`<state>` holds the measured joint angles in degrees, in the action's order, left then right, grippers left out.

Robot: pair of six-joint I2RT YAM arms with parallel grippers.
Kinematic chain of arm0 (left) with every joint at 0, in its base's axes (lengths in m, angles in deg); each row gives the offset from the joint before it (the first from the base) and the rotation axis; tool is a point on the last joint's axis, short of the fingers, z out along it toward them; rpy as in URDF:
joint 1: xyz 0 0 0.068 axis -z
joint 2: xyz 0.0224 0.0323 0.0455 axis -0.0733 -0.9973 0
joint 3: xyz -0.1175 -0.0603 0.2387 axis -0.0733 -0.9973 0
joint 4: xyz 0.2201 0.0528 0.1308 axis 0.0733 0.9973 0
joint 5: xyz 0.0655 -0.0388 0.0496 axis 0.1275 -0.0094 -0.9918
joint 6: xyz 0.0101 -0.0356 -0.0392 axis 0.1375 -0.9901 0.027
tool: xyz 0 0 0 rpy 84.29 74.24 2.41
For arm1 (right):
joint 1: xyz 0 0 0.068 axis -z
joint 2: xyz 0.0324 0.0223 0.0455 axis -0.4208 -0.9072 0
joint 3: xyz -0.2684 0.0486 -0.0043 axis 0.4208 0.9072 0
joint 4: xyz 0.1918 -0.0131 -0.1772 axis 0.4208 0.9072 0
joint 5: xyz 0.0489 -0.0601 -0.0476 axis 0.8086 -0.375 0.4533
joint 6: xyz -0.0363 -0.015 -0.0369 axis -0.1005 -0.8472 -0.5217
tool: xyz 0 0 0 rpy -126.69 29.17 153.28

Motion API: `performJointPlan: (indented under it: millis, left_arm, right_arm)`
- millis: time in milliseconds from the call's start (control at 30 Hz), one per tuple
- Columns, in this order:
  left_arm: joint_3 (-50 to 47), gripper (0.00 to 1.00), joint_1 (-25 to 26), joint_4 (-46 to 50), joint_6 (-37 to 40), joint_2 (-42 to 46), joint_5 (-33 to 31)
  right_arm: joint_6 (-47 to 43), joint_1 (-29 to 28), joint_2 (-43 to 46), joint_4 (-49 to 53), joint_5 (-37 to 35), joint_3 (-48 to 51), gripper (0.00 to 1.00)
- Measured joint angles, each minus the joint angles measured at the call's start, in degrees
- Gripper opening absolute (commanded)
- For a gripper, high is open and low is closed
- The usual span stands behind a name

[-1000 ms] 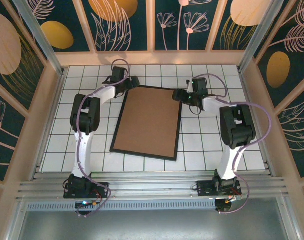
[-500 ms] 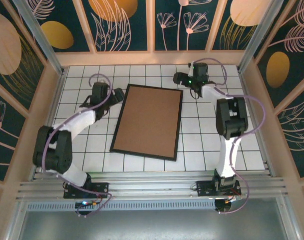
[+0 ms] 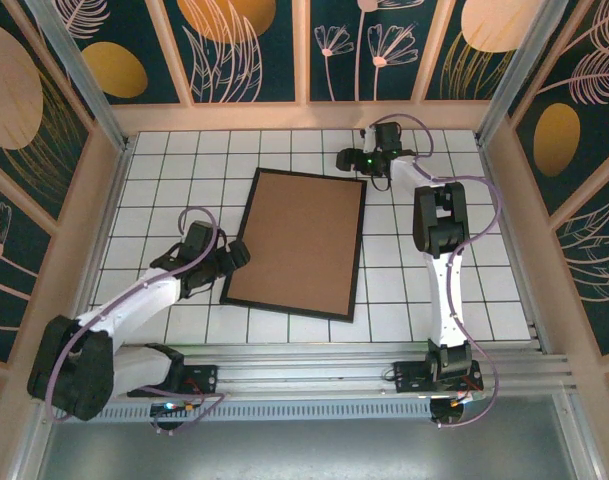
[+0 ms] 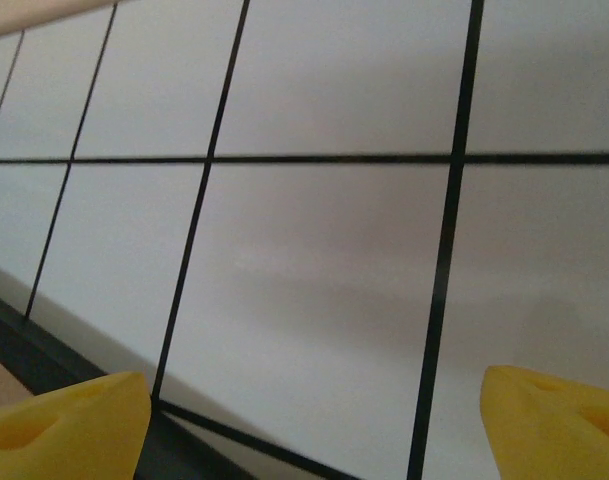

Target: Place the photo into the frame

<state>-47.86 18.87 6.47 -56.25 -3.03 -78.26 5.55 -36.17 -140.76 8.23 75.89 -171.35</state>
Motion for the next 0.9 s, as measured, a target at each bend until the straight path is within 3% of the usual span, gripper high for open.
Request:
performJointPlan:
  millis: [600, 900]
  left_arm:
    - [-4.66, 0.92, 7.67, 15.21, -5.95, 6.19, 6.8]
    - [-4.66, 0.92, 8.02, 14.08, -5.95, 4.07, 10.56]
  right_arm:
    - [-0.55, 0.17, -2.16, 1.77, 3.69, -3.23, 0.84]
    - [-2.19, 0.17, -2.86, 3.93, 5.07, -3.87, 0.82]
